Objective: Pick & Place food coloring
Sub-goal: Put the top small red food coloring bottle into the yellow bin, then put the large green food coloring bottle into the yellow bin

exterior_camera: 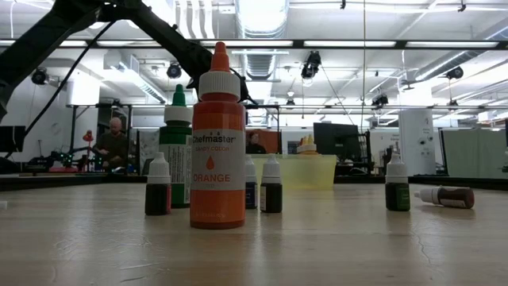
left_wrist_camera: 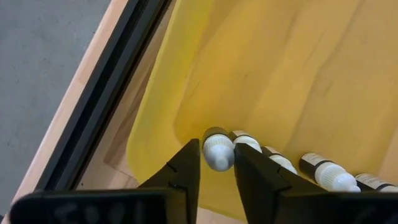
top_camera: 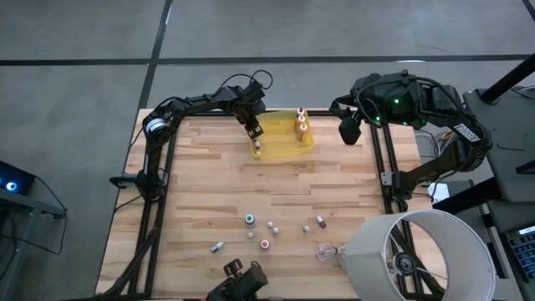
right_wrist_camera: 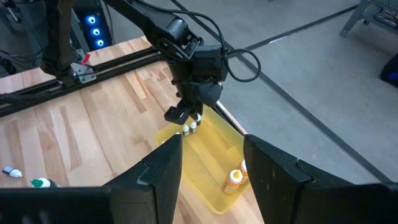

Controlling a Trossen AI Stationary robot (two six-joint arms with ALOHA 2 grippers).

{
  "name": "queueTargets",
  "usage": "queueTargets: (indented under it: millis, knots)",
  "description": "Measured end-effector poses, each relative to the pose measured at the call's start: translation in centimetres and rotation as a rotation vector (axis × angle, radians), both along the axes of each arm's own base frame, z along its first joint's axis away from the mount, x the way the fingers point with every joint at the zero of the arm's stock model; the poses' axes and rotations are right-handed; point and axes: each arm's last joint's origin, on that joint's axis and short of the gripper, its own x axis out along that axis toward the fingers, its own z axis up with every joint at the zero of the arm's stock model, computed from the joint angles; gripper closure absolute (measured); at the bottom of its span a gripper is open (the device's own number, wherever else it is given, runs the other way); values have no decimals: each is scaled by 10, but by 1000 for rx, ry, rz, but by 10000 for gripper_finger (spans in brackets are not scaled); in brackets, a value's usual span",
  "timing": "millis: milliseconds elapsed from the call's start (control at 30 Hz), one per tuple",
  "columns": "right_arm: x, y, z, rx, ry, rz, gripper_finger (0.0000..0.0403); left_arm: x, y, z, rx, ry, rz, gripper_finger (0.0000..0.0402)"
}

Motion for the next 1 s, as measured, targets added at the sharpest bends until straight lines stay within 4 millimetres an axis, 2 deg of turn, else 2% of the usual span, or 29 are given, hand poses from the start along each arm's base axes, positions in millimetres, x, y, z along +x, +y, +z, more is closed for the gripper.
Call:
queueTargets:
  millis: [200,633,800,1000]
  knots:
    - [0,0,0,0,0,0,239,0,0,0,-2,0,14,297]
    - [0,0,0,0,0,0,239,0,1,2,4,5,22,295]
    - [0,0,0,0,0,0,239,3,3,13,29,-10,17,295]
    - [0,0,0,-1,1,1,238,7,7,36,62,-45,16,295]
